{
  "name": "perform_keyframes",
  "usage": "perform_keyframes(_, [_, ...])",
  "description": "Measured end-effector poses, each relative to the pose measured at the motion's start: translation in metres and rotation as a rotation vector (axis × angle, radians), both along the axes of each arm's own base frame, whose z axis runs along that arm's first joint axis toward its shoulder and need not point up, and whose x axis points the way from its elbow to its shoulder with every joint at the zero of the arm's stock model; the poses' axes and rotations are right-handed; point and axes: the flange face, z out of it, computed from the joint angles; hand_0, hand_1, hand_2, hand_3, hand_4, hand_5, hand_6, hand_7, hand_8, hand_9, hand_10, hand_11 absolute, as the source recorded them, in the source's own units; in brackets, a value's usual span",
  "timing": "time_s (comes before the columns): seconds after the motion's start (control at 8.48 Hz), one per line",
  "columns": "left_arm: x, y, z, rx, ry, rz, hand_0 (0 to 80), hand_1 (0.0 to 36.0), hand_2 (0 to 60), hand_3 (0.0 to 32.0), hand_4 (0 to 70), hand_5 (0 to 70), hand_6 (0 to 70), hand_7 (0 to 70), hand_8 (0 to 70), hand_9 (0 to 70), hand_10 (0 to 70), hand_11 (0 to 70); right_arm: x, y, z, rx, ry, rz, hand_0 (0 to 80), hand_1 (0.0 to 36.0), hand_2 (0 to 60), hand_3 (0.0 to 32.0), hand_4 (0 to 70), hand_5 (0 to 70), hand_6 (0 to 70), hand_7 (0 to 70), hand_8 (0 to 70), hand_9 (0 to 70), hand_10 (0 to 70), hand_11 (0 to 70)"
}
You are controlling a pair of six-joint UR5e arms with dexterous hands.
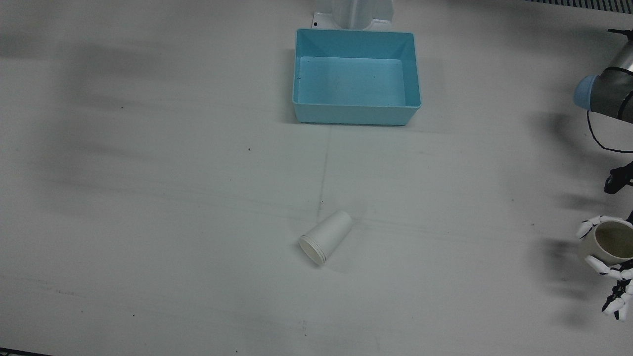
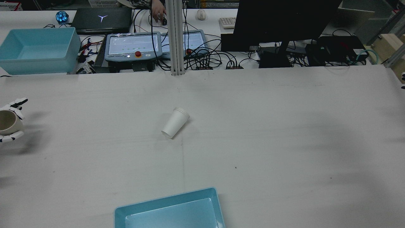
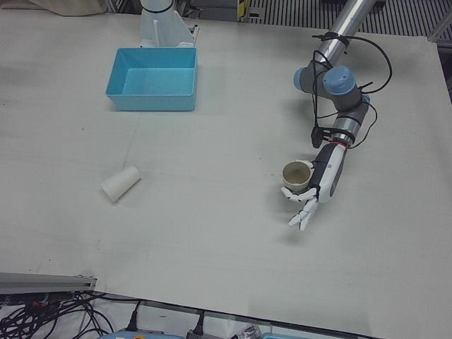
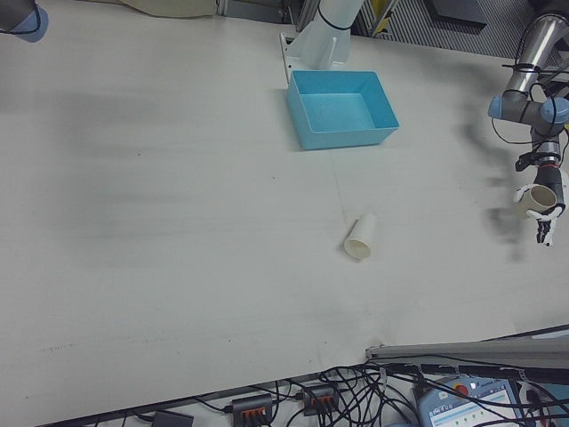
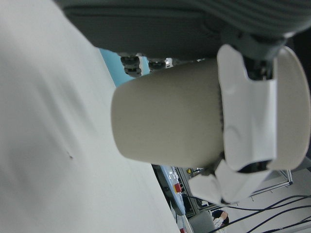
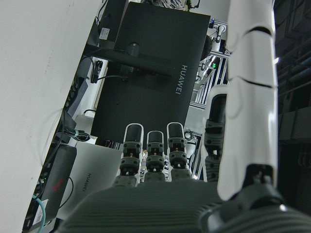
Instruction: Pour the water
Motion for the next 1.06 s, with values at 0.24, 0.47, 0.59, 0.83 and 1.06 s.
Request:
perform_keyframes(0.24, [-0.035, 0.028, 0.062, -0.035, -0.031, -0.025, 58.6, 12.0, 0.0, 0.0, 42.8, 56.4, 11.5, 13.6, 6.0, 2.8, 3.2, 5.6, 0.004, -0.006, -0.007, 0.026, 0.0, 0.005, 74.0, 22.3, 5.0, 0.0, 68.4, 47.5, 24.5, 23.2, 17.2, 16.2, 16.1, 24.9])
perform_keyframes(0.47, [-0.042, 0.035, 0.084, -0.034, -0.066, -0.038, 56.9, 7.7, 0.0, 0.0, 41.0, 27.4, 11.0, 14.6, 5.7, 2.7, 2.8, 4.9, 0.005, -0.009, -0.016, 0.045, -0.001, 0.006, 79.1, 23.4, 5.3, 0.0, 69.8, 47.9, 24.9, 23.6, 17.0, 15.9, 15.9, 24.7])
perform_keyframes(0.59, [-0.035, 0.032, 0.082, -0.026, -0.071, -0.048, 56.0, 6.1, 0.0, 0.0, 40.3, 22.7, 10.9, 14.8, 5.5, 2.5, 2.5, 4.3, 0.005, -0.01, -0.021, 0.055, -0.002, 0.006, 80.0, 23.6, 5.4, 0.0, 70.0, 48.0, 24.9, 23.6, 17.0, 15.9, 15.9, 24.7])
perform_keyframes(0.83, [-0.017, 0.021, 0.071, -0.005, -0.056, -0.054, 55.7, 5.6, 0.0, 0.0, 34.5, 18.7, 9.2, 13.6, 4.3, 1.4, 1.9, 3.5, 0.005, -0.01, -0.03, 0.07, -0.004, 0.006, 80.0, 24.2, 5.4, 0.0, 70.0, 48.5, 24.6, 23.5, 16.7, 15.6, 16.0, 24.8])
perform_keyframes(1.06, [-0.003, 0.012, 0.058, 0.012, -0.037, -0.049, 56.2, 6.2, 0.0, 0.0, 26.4, 16.1, 7.4, 12.2, 3.6, 1.0, 1.0, 2.4, 0.005, -0.011, -0.04, 0.09, -0.007, 0.004, 80.0, 24.6, 6.2, 0.0, 70.0, 49.3, 25.3, 24.0, 16.9, 15.6, 16.1, 25.0])
